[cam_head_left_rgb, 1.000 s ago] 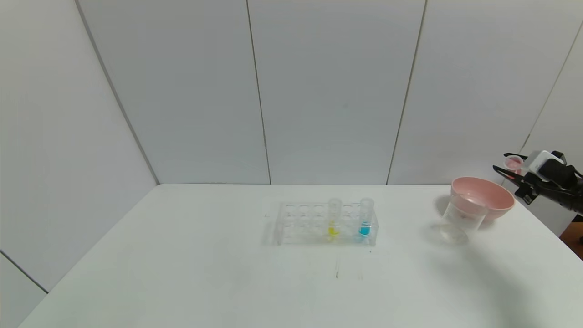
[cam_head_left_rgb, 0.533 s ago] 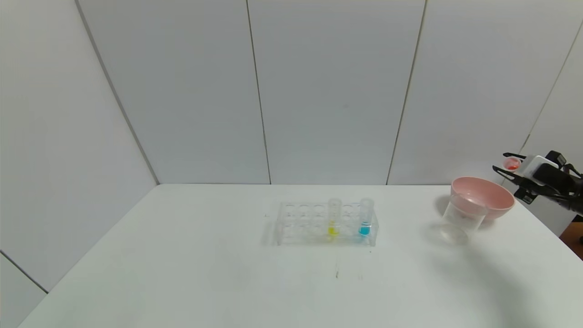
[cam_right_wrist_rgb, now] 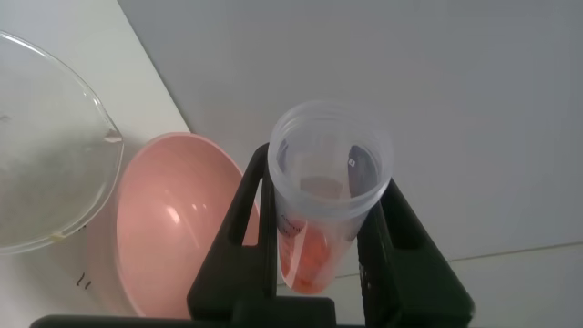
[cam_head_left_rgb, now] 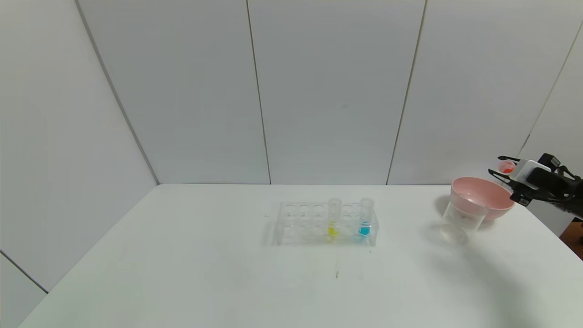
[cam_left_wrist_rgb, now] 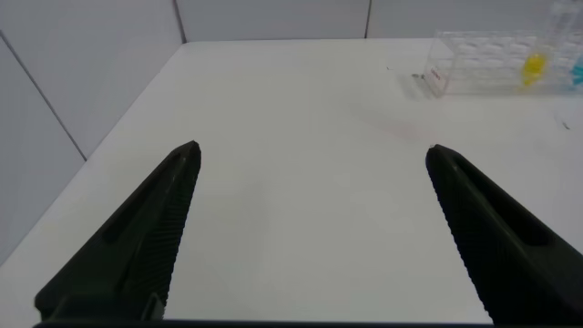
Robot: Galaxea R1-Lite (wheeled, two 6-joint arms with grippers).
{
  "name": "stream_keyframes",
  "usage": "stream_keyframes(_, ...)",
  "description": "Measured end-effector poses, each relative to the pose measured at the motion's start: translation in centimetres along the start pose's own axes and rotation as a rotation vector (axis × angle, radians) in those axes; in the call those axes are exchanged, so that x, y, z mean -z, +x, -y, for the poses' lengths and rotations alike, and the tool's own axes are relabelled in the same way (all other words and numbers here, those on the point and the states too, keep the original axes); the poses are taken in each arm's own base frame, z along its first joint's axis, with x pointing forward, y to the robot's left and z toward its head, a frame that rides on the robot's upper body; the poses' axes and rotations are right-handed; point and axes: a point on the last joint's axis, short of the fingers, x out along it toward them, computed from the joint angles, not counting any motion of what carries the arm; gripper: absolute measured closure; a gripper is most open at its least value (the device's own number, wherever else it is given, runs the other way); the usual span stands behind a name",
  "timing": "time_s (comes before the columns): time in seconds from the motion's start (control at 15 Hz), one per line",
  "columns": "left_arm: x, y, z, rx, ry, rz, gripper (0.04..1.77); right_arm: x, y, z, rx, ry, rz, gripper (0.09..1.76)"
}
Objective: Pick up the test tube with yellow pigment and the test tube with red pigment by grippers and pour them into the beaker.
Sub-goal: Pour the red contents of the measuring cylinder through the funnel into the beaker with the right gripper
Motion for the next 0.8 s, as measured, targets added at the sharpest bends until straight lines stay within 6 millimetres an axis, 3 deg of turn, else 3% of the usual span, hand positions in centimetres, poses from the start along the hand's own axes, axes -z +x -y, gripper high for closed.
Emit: stream_keyframes(0.8,0.0,0.0,0.0,0.0,0.0,0.0,0.05,-0.19,0.74,-0.56,-0.002,-0.129,-0.022,1.29)
